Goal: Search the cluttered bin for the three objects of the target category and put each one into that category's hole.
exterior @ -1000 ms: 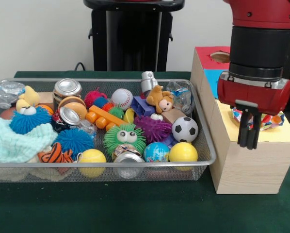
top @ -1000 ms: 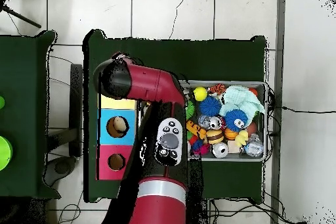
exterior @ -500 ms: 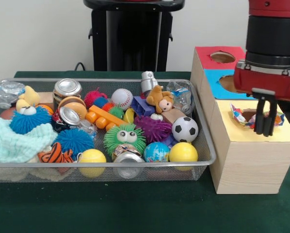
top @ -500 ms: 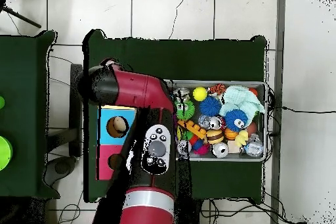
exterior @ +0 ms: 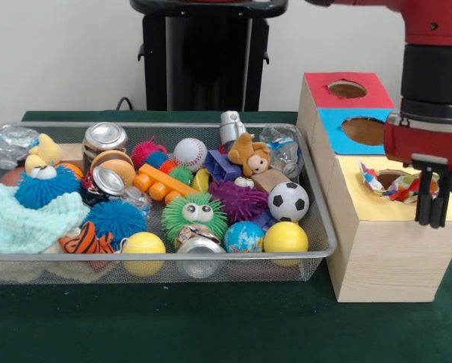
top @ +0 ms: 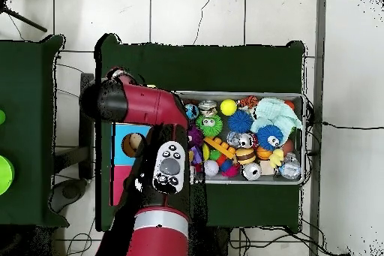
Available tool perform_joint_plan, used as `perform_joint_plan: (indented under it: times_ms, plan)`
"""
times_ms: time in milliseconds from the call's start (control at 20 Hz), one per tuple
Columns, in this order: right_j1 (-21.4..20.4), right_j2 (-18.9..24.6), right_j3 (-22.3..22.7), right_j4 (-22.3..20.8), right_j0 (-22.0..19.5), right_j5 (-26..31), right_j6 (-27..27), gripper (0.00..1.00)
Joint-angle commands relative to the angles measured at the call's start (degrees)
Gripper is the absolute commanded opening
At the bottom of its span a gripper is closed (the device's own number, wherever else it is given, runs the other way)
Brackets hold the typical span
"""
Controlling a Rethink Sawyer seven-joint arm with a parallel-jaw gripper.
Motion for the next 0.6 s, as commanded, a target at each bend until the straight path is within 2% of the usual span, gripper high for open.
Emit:
perform_joint_plan:
  times_ms: [50,150,400,600]
  plan:
    - [3.25,8.07,9.04,1.86,-3.09,-5.13,9.41,0.00]
    - [3.01,9.98,10.40,1.74,-4.64,-5.74,8.16,0.00]
    - [2.02,11.48,12.46,1.68,-5.40,-6.40,8.36,0.00]
    - [0.55,10.16,13.20,2.35,-3.89,-5.22,9.77,0.00]
